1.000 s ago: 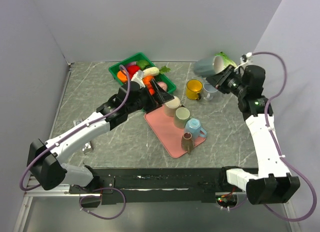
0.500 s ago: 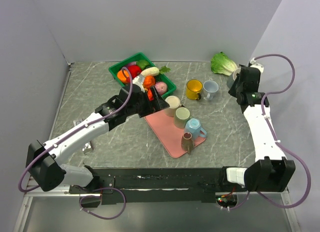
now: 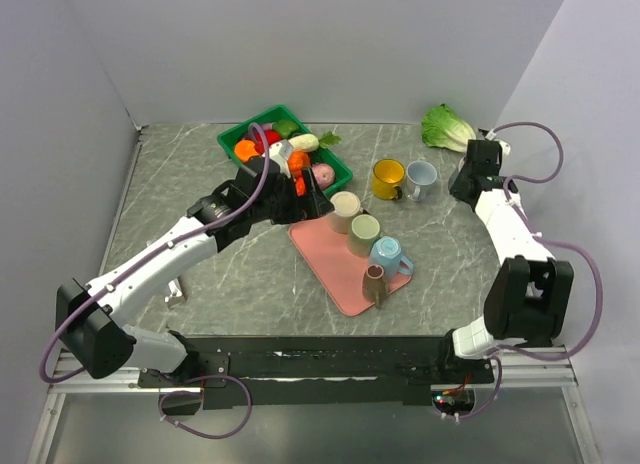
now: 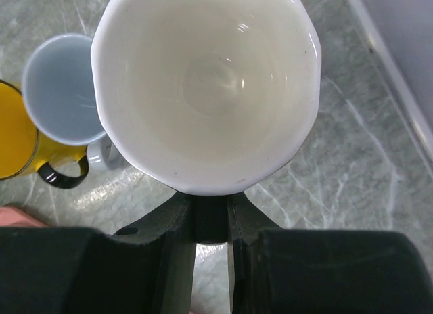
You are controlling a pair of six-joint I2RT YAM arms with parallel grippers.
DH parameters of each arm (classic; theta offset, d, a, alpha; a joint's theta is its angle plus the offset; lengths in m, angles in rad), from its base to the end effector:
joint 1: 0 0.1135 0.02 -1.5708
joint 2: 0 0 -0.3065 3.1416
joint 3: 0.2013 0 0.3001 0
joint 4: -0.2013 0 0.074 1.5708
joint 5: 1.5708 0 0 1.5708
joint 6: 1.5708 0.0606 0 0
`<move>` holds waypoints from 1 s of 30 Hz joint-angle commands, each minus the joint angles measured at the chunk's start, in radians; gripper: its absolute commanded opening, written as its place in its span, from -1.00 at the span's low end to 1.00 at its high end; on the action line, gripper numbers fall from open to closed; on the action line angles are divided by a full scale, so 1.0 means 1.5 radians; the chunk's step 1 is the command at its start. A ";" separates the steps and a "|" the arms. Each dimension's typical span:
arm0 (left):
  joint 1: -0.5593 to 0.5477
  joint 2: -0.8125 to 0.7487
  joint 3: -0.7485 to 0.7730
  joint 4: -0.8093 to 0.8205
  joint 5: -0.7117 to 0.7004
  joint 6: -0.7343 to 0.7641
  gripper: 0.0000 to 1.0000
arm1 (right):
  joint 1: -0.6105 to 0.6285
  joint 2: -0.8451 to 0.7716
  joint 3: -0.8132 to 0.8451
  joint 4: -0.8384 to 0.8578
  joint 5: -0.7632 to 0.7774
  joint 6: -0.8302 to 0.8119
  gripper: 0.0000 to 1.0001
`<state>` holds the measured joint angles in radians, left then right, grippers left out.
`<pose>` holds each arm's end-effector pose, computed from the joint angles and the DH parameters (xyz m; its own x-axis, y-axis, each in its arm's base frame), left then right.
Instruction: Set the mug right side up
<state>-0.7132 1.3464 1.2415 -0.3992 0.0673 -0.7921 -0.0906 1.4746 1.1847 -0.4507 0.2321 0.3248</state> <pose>0.2758 -0.2440 0.3763 -0.7529 -0.2877 -0.5919 0.2297 0.7279 -0.6461 0.3848 -0.0490 0.3023 -0.5548 0.3622 -0.7490 0.4581 0.8845 0.0884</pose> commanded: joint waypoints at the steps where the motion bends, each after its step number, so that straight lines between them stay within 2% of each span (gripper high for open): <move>1: 0.024 0.000 0.023 -0.015 0.019 0.041 0.93 | -0.005 0.040 0.009 0.100 -0.009 0.020 -1.00; 7: 0.057 -0.006 0.008 -0.008 0.051 0.045 0.93 | -0.004 0.098 0.030 0.099 -0.013 0.017 -1.00; 19: 0.064 0.018 0.017 -0.009 0.084 0.048 0.93 | -0.004 0.164 0.040 0.119 -0.027 -0.018 -1.00; 26: 0.065 0.023 0.010 -0.006 0.101 0.041 0.93 | -0.005 0.203 0.089 0.063 -0.019 -0.013 -1.00; 29: 0.065 0.019 0.004 -0.002 0.103 0.035 0.93 | -0.005 0.200 0.095 0.063 -0.026 -0.009 -0.77; 30: 0.065 0.019 0.001 -0.002 0.103 0.033 0.93 | -0.005 0.194 0.091 0.067 -0.026 -0.008 -0.62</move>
<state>-0.6182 1.3849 1.2419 -0.4313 0.1947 -0.7418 -0.0914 1.7790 1.2724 -0.3798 0.1871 0.3115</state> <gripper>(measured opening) 0.966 0.251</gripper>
